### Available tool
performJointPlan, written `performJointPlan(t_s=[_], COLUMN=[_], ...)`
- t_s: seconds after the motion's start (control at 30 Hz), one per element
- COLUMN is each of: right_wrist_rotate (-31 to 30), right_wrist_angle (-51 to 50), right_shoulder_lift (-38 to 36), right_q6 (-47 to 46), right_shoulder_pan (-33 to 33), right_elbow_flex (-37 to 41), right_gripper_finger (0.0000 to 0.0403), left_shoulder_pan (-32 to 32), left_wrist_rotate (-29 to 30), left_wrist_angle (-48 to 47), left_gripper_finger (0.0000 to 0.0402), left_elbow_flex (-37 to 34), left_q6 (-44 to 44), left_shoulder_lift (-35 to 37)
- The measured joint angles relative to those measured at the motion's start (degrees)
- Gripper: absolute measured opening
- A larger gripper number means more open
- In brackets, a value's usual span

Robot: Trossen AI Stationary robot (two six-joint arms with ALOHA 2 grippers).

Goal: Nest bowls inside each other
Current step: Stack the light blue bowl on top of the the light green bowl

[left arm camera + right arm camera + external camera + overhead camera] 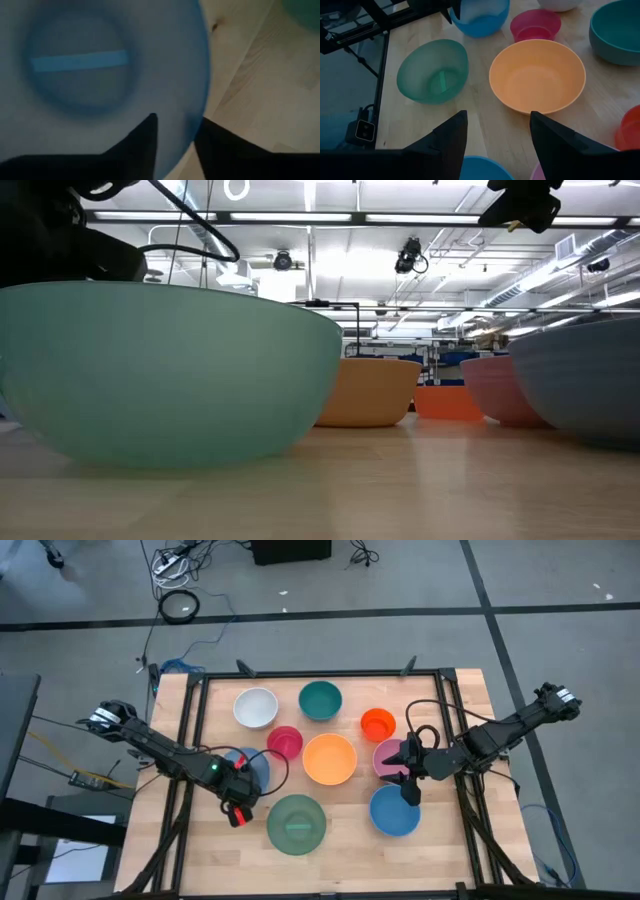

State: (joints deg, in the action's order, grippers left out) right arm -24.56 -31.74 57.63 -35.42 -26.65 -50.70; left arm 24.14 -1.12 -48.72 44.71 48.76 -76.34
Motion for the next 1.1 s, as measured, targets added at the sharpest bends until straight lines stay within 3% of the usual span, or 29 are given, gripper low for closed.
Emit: performJointPlan(t_s=[0.17,0.6,0.83,1.1], right_wrist_rotate=[0.01,-0.01,-1.28,-1.46], right_wrist_angle=[-0.01,-0.03,-0.05,-0.1], right_shoulder_lift=[-0.01,-0.01,0.0,0.01], right_q6=[0.0,0.36,1.0,1.05], right_shoulder_pan=[0.0,0.0,-0.01,-0.02], right_elbow_flex=[0.0,0.0,0.0,0.0], right_gripper_finger=[0.0204,0.0198,0.0198,0.0198], left_shoulder_pan=[-0.01,1.01,3.39,4.53], left_wrist_rotate=[0.64,2.56,7.85,12.32], left_wrist_angle=[3.48,2.93,-4.74,-6.39], left_gripper_finger=[0.0016,0.0008,0.0007,0.0007], left_elbow_flex=[0.11,0.91,5.95,9.99], left_q6=[-1.12,-0.73,-0.52,-0.8], left_shoulder_lift=[0.01,0.02,-0.02,-0.02])
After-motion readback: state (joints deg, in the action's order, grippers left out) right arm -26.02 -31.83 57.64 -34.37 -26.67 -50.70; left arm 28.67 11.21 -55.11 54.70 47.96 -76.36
